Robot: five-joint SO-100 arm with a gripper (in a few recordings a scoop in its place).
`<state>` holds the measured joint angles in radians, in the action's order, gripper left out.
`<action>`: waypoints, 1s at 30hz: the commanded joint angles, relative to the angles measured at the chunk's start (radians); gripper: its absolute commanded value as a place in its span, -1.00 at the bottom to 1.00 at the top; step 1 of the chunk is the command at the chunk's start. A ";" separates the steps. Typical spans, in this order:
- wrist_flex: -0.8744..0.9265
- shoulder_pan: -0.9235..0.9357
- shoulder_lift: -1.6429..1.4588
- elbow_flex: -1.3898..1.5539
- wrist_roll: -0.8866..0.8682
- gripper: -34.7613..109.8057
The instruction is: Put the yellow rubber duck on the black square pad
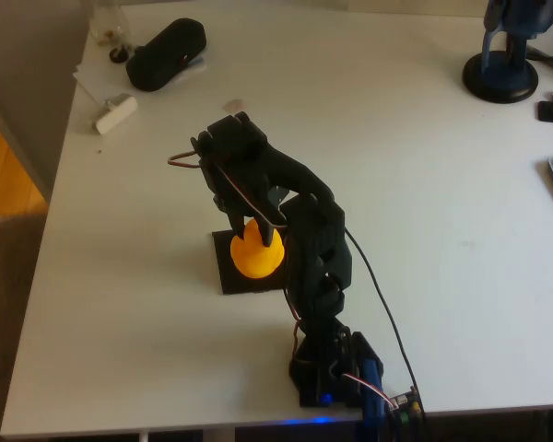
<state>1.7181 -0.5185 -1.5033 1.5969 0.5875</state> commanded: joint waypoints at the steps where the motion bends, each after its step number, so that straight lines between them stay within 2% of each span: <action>1: 0.009 -0.002 -0.048 0.003 0.018 -0.27; 8: 0.011 -0.011 -0.048 0.002 0.020 -0.02; 15: 0.166 -0.012 -0.104 -0.011 0.020 -0.02; 20: 0.153 -0.005 -0.341 -0.017 0.020 -0.02; 25: 0.153 0.015 -0.437 -0.017 0.011 -0.02; 30: 0.147 0.170 -0.495 -0.015 0.005 -0.02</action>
<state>1.8024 -0.4280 -1.9390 1.5969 0.5829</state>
